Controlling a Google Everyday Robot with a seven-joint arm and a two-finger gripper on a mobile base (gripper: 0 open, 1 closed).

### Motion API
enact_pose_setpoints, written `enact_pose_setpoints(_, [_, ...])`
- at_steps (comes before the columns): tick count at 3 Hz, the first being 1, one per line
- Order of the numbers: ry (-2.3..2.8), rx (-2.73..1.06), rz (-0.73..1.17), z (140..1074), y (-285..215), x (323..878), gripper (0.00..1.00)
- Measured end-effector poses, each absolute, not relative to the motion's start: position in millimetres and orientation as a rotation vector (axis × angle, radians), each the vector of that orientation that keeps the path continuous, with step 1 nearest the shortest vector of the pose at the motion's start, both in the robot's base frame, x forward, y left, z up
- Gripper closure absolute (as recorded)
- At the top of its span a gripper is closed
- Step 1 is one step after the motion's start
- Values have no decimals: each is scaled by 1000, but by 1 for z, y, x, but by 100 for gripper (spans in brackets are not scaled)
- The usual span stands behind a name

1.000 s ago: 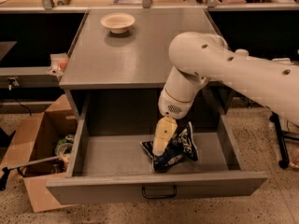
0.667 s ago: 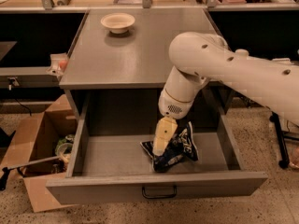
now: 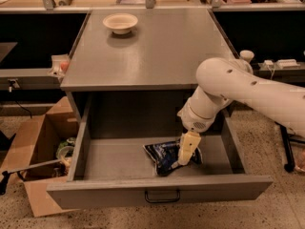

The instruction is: Pick blue chip bag from top drawer and place on counter

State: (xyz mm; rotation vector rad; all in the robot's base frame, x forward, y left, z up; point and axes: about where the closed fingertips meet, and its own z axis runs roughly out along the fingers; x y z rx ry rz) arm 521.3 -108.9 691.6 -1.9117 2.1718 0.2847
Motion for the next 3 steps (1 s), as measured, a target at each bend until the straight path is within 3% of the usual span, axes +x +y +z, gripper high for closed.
enact_pose_setpoints(1, [2170, -1933, 248, 650, -134, 532, 0])
enact_pose_setpoints(3, [2161, -1979, 160, 615, -141, 536, 47])
